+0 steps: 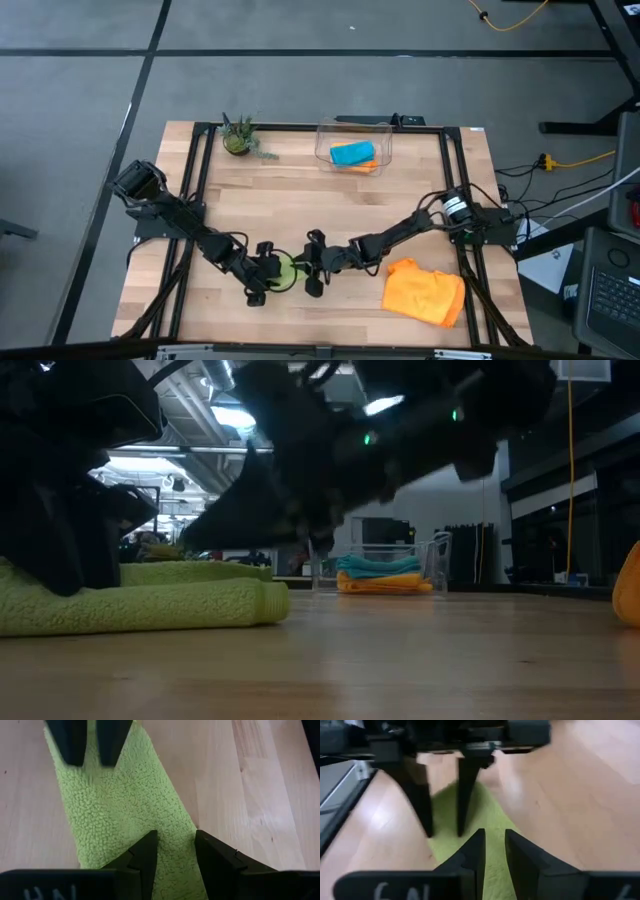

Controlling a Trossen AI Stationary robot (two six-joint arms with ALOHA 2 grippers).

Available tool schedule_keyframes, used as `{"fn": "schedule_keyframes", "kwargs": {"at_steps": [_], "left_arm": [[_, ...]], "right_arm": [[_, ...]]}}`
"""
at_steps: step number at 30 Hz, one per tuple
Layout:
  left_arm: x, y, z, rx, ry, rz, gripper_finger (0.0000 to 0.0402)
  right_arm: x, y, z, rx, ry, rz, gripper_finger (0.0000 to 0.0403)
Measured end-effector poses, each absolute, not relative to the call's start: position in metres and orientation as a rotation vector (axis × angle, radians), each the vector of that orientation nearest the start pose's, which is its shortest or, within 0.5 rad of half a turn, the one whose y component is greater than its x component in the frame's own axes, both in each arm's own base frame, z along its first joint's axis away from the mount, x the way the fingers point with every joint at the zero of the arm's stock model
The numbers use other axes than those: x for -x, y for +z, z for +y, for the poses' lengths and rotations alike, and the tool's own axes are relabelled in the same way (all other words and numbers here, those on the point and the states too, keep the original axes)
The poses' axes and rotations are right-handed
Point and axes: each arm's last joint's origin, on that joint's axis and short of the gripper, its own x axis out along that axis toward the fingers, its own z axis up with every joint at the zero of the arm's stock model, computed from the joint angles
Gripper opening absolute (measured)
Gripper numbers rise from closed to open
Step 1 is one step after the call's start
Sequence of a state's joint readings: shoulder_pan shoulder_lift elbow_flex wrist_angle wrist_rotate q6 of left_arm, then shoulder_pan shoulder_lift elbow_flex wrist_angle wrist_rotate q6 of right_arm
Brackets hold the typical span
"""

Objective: Fold microfiber towels
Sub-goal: Fold the green towel on the table

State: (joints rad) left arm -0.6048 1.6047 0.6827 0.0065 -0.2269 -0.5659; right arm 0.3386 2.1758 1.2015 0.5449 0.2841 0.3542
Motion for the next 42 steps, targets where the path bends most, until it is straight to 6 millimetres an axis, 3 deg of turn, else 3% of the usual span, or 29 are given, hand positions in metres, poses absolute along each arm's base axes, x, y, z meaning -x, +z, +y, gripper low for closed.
{"fn": "schedule_keyframes", "kwargs": {"at_steps": [7,13,17,21,25,27,30,37,42], "left_arm": [[-0.237,0.132,-0.155,0.147,-0.084,0.891,0.0126],[-0.241,0.147,-0.157,0.111,-0.12,0.85,0.0126],[-0.242,0.167,-0.158,0.095,-0.131,0.841,0.0126],[-0.237,0.183,-0.157,0.101,-0.102,0.907,0.0126],[-0.229,0.177,-0.158,0.119,-0.072,0.995,0.0126],[-0.227,0.171,-0.16,0.121,-0.058,1.003,0.0126],[-0.221,0.163,-0.161,0.088,-0.012,1.004,0.0126],[-0.207,0.149,-0.161,0.116,0.045,1.026,0.0126],[-0.203,0.142,-0.159,0.134,0.054,1.024,0.0126]], "right_arm": [[-0.422,0.083,0.137,-0.181,-0.127,0.431,0.0076],[-0.423,0.081,0.138,-0.18,-0.127,0.432,0.0076],[-0.423,0.092,0.137,-0.163,-0.128,0.414,0.0076],[-0.422,0.118,0.137,-0.095,-0.106,0.376,0.0076],[-0.418,0.149,0.138,-0.04,-0.087,0.332,0.0076],[-0.418,0.152,0.138,-0.051,-0.081,0.327,0.0076],[-0.418,0.142,0.138,-0.095,-0.09,0.355,0.0076],[-0.418,0.09,0.141,-0.146,-0.114,0.477,0.0076],[-0.418,0.083,0.142,-0.18,-0.125,0.486,0.0076]]}}
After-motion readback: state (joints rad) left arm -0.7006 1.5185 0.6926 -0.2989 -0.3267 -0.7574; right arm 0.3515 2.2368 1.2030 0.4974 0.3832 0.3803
